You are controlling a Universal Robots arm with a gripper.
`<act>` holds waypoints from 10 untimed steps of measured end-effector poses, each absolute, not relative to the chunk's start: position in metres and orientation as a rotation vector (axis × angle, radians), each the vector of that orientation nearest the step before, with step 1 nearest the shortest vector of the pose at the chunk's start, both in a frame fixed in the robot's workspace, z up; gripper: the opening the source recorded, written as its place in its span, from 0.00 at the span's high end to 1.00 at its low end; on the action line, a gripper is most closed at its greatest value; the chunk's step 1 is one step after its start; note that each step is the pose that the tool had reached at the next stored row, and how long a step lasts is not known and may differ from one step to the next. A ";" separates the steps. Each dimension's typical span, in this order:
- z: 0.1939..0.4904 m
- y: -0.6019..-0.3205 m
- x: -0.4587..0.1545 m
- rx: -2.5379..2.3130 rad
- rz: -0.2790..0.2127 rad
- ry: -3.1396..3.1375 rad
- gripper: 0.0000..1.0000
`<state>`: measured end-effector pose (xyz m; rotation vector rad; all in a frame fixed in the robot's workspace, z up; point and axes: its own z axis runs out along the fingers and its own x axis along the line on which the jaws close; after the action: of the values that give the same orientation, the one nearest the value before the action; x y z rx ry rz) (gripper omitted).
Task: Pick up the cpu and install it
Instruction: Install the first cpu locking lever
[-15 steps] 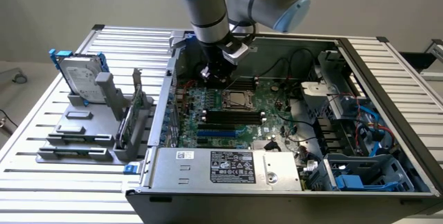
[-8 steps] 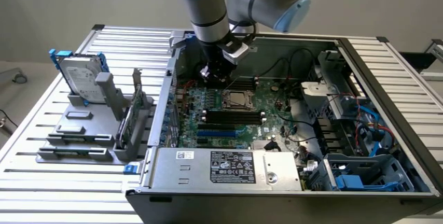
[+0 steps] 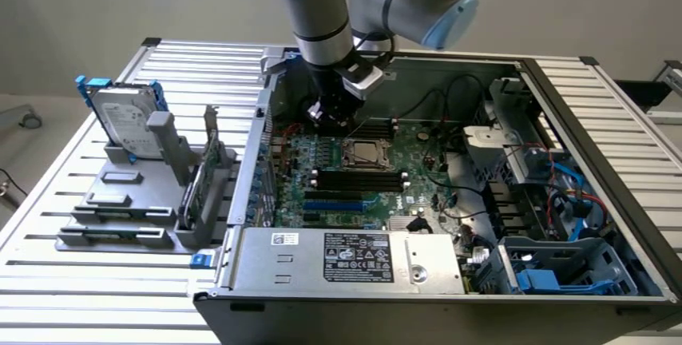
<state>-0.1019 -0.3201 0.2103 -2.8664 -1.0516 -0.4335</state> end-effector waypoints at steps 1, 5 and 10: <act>0.210 -0.320 -0.102 -2.866 -0.434 -1.051 0.89; 0.210 -0.320 -0.102 -2.863 -0.435 -1.050 0.89; 0.210 -0.320 -0.102 -2.860 -0.436 -1.049 0.89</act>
<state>-0.1017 -0.3203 0.2100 -2.8600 -1.0487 -0.4362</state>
